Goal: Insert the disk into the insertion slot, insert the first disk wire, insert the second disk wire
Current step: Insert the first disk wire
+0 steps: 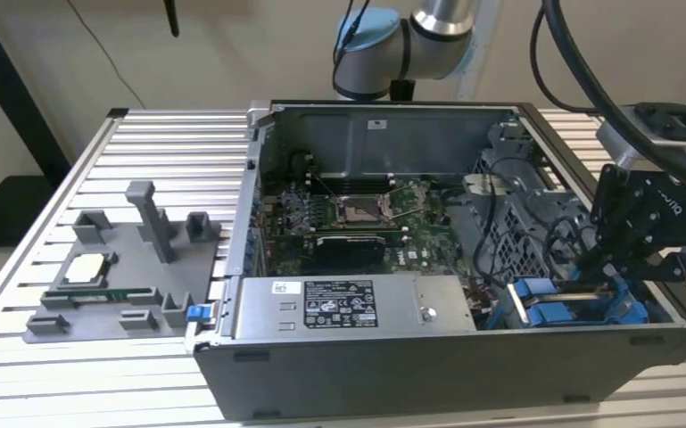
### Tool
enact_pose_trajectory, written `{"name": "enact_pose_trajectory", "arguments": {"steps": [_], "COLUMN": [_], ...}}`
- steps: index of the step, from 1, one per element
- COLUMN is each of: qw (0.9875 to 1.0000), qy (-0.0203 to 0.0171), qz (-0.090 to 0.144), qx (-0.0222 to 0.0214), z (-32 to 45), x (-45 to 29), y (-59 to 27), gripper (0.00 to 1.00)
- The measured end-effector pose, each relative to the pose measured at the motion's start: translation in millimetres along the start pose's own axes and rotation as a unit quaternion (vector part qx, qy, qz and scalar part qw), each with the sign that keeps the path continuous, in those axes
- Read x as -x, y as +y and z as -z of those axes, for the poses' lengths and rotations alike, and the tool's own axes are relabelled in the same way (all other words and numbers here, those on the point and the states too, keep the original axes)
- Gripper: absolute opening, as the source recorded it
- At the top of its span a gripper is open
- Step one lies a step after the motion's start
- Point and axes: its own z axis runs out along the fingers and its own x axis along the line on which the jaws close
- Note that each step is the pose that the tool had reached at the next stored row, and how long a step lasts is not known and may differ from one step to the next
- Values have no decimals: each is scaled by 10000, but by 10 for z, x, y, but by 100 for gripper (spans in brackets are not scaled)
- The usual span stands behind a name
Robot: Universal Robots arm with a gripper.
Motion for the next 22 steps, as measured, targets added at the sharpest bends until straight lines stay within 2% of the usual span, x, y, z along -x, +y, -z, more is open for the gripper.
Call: {"name": "enact_pose_trajectory", "arguments": {"steps": [7,22], "qw": [10000,10000], "qy": [0,4], "qz": [0,37], "qx": [0,2], "z": [-1,-6], "x": [19,9], "y": [-7,-25], "gripper": [0,0]}}
